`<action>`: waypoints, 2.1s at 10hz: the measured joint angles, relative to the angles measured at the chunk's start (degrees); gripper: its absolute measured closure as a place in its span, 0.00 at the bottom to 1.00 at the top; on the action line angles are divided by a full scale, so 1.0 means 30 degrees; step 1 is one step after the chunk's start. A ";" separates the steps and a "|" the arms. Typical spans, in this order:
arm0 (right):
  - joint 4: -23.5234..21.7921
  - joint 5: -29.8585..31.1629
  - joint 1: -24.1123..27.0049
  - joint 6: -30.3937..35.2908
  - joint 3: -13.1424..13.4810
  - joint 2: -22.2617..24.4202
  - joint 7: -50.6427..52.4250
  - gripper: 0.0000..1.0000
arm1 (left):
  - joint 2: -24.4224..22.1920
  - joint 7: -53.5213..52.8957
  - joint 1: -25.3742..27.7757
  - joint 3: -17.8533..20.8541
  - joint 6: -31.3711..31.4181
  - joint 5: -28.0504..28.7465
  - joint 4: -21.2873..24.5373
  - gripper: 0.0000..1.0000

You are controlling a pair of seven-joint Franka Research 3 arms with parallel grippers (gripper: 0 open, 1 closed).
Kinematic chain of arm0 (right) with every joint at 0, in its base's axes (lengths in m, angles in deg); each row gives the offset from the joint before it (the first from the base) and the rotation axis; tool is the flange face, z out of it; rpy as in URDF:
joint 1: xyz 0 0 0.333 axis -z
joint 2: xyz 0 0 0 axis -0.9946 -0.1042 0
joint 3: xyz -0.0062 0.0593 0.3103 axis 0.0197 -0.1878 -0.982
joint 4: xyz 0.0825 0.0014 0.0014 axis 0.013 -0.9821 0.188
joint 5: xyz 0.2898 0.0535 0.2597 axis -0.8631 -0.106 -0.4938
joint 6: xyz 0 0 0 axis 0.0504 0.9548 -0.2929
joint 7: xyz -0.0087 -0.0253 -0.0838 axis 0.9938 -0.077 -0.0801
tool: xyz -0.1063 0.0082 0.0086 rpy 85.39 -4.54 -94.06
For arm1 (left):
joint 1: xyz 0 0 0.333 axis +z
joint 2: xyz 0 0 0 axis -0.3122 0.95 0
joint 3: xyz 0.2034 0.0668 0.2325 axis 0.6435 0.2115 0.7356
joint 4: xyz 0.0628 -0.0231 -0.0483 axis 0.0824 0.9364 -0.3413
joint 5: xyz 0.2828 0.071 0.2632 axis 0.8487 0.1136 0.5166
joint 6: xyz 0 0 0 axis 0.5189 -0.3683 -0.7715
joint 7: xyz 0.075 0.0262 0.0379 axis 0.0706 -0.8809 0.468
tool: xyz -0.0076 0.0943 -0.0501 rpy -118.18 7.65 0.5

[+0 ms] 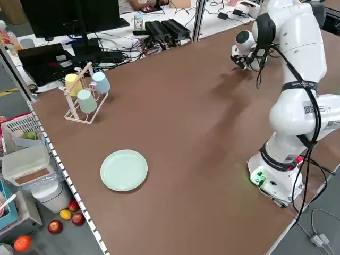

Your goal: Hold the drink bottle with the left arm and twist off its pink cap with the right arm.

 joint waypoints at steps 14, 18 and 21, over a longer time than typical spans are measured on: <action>0.9126 -0.0114 0.3752 1.8273 0.0169 0.7049 0.0087 0.00 | 0.0229 -0.0905 -0.0154 0.0828 -0.0793 0.1660 -0.0718 0.00; 0.9185 -0.0102 0.3797 2.0794 0.0176 0.9691 0.0086 0.00 | 0.0120 -0.0986 -0.0064 0.1653 -0.1850 0.4448 -0.1003 0.00; 1.0412 -0.0032 0.4727 2.2717 0.0601 1.0111 0.0072 0.00 | -0.0573 -0.0992 -0.0104 0.3684 -0.3995 0.8732 -0.1184 0.00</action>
